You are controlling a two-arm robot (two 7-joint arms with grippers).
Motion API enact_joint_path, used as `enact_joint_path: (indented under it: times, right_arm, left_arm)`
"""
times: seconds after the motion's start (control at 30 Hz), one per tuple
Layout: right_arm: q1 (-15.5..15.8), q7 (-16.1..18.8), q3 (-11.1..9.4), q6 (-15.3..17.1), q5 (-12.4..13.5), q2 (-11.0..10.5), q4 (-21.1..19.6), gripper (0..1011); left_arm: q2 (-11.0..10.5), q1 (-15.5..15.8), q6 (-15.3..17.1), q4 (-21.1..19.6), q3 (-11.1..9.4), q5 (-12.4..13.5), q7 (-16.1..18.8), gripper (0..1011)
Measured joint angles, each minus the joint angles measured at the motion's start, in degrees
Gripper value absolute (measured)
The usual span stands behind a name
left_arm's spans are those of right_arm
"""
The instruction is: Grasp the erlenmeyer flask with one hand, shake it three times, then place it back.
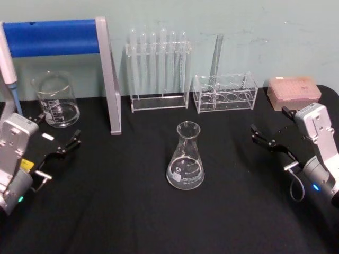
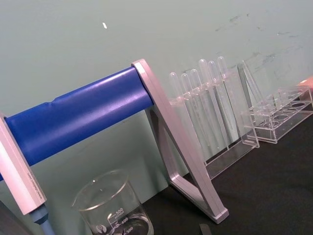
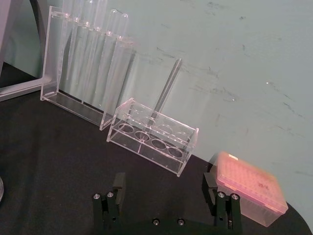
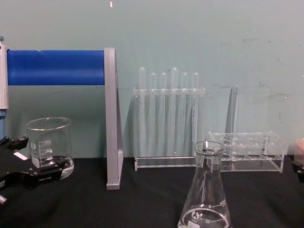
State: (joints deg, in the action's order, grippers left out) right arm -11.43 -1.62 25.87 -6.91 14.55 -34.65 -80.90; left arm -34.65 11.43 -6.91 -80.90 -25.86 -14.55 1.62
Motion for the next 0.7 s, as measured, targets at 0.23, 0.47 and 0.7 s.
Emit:
enact_joint_path:
  times: [0.23,0.47,0.7]
  right_arm:
    - [0.0,0.0,0.0,0.0,0.0,0.0,0.0,1000]
    - [0.0,0.0,0.0,0.0,0.0,0.0,0.0,1000]
    - [0.0,0.0,0.0,0.0,0.0,0.0,0.0,1000]
  left_arm:
    - [0.0,0.0,0.0,0.0,0.0,0.0,0.0,1001]
    - [0.0,0.0,0.0,0.0,0.0,0.0,0.0,1001]
    - [0.0,0.0,0.0,0.0,0.0,0.0,0.0,1001]
